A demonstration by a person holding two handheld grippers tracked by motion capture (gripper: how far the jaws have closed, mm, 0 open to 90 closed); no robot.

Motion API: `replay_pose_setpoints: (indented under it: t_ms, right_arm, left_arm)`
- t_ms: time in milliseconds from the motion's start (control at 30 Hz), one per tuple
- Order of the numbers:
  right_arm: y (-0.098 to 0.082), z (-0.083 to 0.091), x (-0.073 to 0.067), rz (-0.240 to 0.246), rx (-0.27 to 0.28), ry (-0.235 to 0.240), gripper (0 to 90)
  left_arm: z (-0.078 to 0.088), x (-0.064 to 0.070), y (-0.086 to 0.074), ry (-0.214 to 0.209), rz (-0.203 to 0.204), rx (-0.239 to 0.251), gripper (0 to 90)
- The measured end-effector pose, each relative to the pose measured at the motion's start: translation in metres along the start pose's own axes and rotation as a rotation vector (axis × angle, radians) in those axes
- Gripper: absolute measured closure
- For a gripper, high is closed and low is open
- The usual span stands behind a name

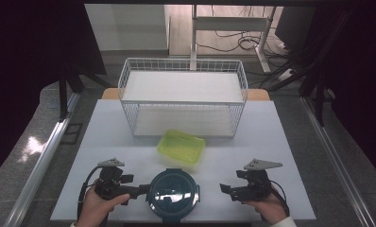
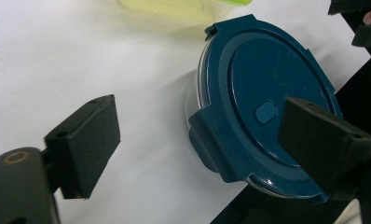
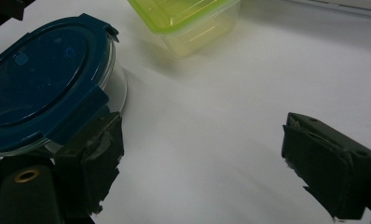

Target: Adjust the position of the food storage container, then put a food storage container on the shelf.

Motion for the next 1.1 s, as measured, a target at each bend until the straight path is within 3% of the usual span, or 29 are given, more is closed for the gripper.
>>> replay_pose_setpoints:
  t_ms: [300, 533, 767, 833, 967, 1100]
  right_arm:
    - [0.004, -0.003, -0.018, -0.090, -0.014, 0.084, 10.1]
    - [0.003, -0.005, -0.029, -0.096, -0.028, 0.106, 10.1]
    - [0.003, -0.009, -0.044, -0.142, -0.047, 0.151, 9.4]
    - [0.003, -0.011, -0.049, -0.158, -0.054, 0.164, 9.1]
    - [0.001, -0.016, -0.058, -0.187, -0.081, 0.186, 8.5]
    - [0.000, -0.021, -0.066, -0.226, -0.109, 0.215, 7.8]
  left_arm:
    - [0.000, 0.006, 0.002, -0.037, 0.007, 0.020, 10.0]
    - [0.000, 0.006, 0.004, -0.051, 0.035, 0.062, 10.8]
    - [-0.008, 0.011, 0.001, -0.092, 0.044, 0.032, 10.1]
    - [-0.010, 0.011, 0.000, -0.096, 0.054, 0.030, 9.3]
    - [-0.015, 0.013, -0.003, -0.144, 0.105, 0.025, 7.2]
    - [-0.020, 0.014, -0.008, -0.150, 0.115, 0.011, 6.9]
Point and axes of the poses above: each handheld gripper's, and its own axes: z roughly backward along the jaws, y roughly out of its top, x roughly to its right, the point moved 10 cm from there along -z, roughly forward along the jaws, and after that the axes turned 10 degrees about -y, right-handed, at the moved point
